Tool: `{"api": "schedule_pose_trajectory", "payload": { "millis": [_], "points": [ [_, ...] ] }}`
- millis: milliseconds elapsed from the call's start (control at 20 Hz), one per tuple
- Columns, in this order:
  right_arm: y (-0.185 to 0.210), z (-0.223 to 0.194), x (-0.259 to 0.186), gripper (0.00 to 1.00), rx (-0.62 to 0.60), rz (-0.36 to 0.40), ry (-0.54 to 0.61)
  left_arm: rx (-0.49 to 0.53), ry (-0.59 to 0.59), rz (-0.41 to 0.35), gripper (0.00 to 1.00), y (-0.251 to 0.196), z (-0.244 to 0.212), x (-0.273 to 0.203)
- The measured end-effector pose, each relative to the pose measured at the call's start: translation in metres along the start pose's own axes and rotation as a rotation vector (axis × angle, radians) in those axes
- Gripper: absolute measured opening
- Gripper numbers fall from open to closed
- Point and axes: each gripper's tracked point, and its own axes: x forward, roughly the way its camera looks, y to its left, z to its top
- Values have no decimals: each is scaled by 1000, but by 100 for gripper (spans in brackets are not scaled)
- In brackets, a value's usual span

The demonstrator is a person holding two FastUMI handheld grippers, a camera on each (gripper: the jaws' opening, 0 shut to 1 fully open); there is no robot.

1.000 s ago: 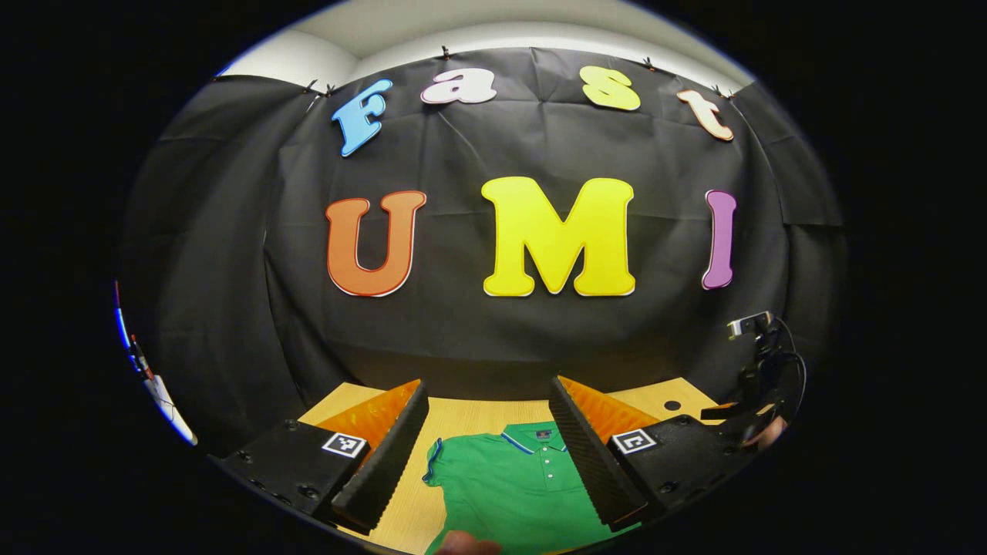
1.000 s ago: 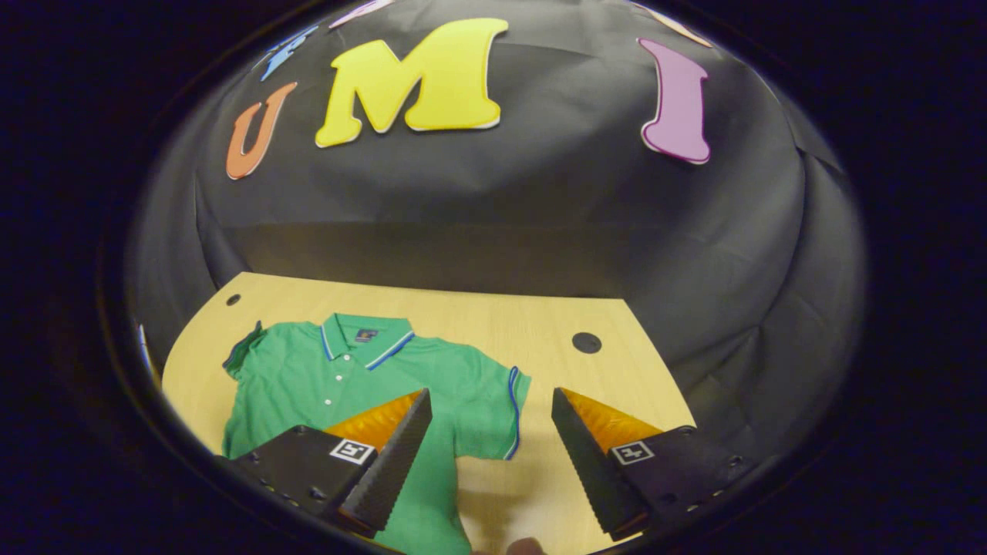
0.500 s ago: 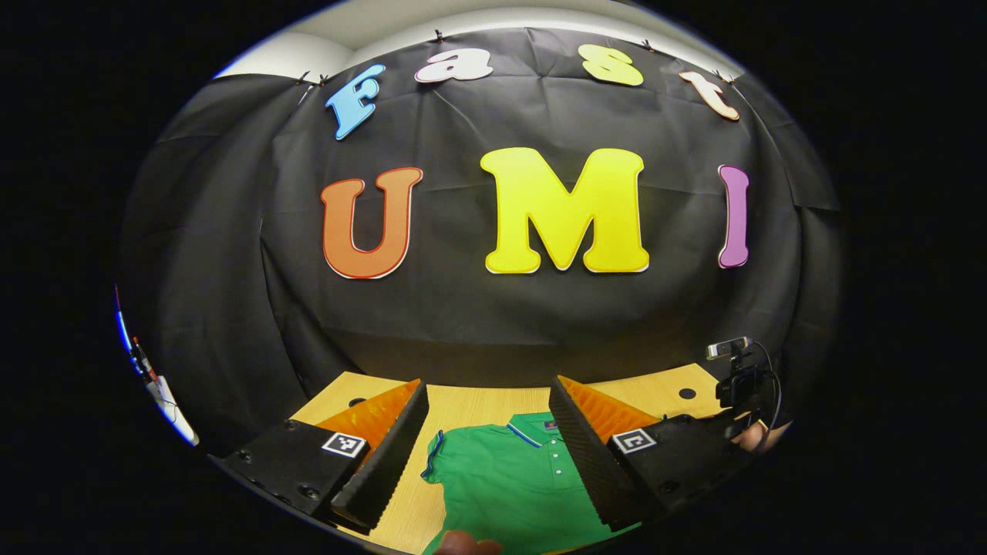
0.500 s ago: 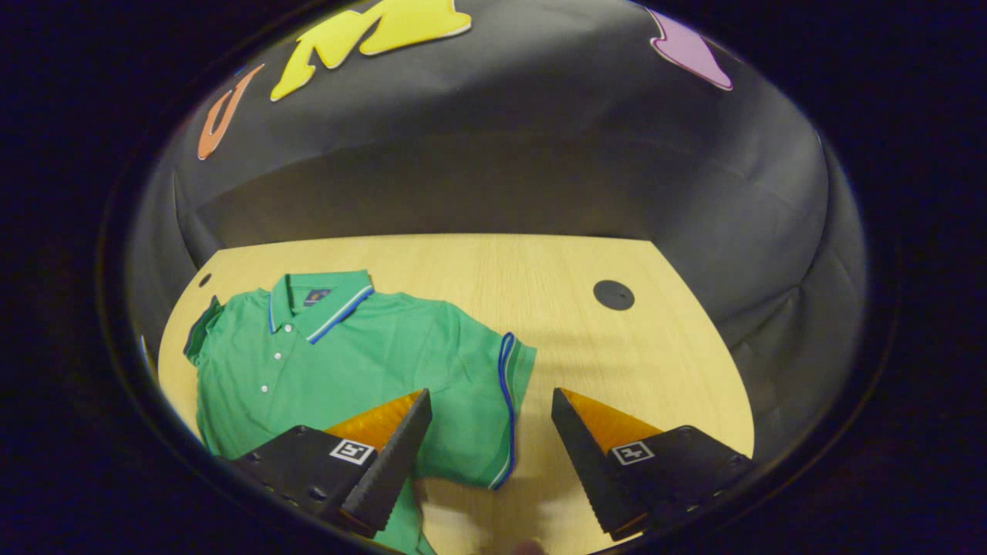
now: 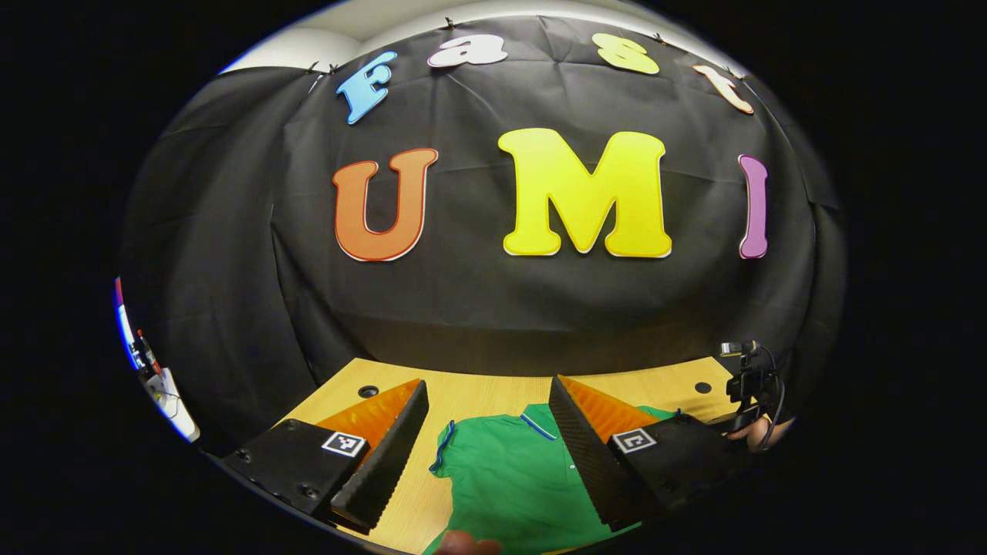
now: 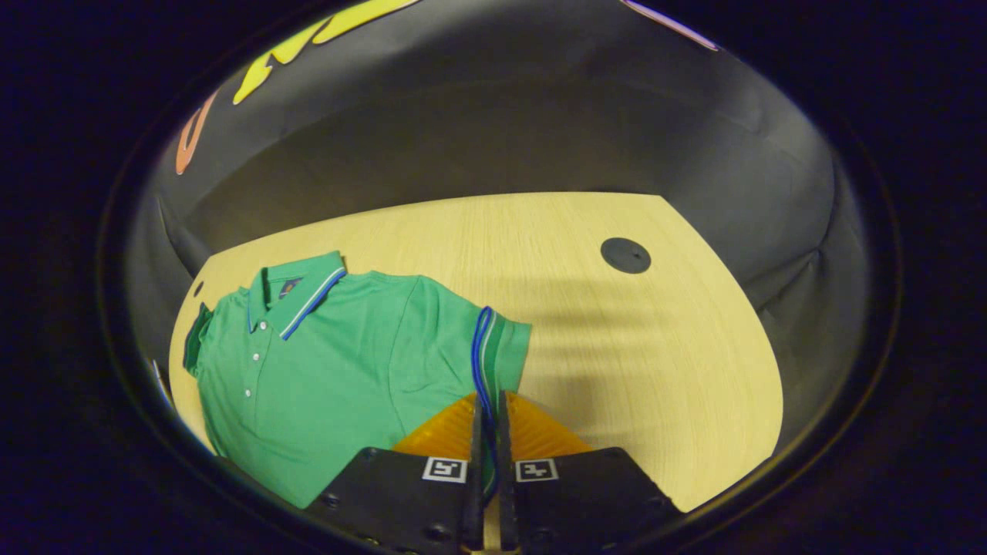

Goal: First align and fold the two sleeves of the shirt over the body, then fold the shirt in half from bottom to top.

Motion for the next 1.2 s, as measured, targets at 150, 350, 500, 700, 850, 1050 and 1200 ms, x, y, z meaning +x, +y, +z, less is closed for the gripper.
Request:
{"api": "schedule_pose_trajectory", "payload": {
  "millis": [150,350,500,700,850,1050,1200],
  "points": [
    [1,0,-2,1,13,3,6,4,0,-5,100,0,-1,1],
    [1,17,-17,0,-16,-6,-51,-8,11,0,100,7,-7,2],
    [9,32,-34,0,-14,2,-85,-19,10,1,100,9,-6,2],
    [35,48,-51,0,-15,24,-111,-28,2,0,100,13,-6,-2],
    [67,54,-59,0,-14,55,-105,-45,-3,9,100,21,-6,-6],
    [115,58,-63,0,-37,89,-111,-53,-3,40,100,40,-9,-13],
    [148,52,-55,0,-60,107,-91,-55,3,64,99,54,-11,-18]
  ]
}}
